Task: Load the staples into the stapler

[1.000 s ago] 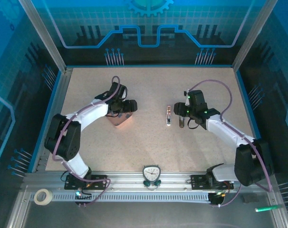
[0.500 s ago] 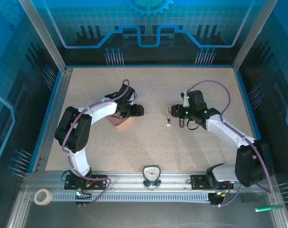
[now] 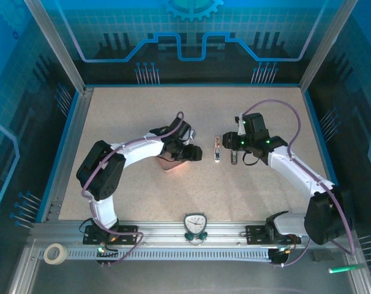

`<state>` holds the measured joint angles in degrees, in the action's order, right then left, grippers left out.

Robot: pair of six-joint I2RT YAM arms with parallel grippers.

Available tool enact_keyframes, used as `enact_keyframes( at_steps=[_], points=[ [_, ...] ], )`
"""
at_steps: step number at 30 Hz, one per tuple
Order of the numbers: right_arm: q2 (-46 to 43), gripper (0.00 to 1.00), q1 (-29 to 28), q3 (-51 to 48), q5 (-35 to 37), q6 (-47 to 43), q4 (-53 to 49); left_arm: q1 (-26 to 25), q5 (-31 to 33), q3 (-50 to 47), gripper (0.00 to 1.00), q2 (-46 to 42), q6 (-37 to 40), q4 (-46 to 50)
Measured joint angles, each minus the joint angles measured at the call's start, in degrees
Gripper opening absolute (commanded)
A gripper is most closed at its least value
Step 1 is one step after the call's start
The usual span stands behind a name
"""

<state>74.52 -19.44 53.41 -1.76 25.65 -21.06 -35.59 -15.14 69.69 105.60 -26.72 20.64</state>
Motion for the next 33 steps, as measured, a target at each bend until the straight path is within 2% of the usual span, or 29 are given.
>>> enact_keyframes(
  at_steps=[5,12,21,23,29,33],
  points=[
    [0.28,0.44,-0.42,2.56,-0.31,-0.22,-2.58,-3.39,-2.34,0.87,0.61,0.22,-1.46,-0.37],
    [4.79,0.43,-4.79,12.39,-0.83,-1.81,-7.91,-0.85,-2.08,1.20,0.64,-4.68,-1.92,0.76],
    [16.48,0.38,-13.53,27.76,-0.26,-1.95,-17.05,12.70,-1.55,-4.94,0.66,-19.12,-3.41,0.02],
    [20.06,0.34,-15.91,31.87,0.04,-1.53,-19.58,16.15,-1.49,-7.37,0.67,-20.22,-3.41,-0.09],
    [31.85,0.34,-22.53,44.61,1.68,-1.05,-26.97,24.76,-2.51,-14.21,0.66,-20.33,-5.16,-1.18],
    [39.80,0.31,-24.98,52.94,3.17,-0.83,-31.98,27.56,-3.52,-17.05,0.66,-20.33,-6.60,-3.30]
  ],
)
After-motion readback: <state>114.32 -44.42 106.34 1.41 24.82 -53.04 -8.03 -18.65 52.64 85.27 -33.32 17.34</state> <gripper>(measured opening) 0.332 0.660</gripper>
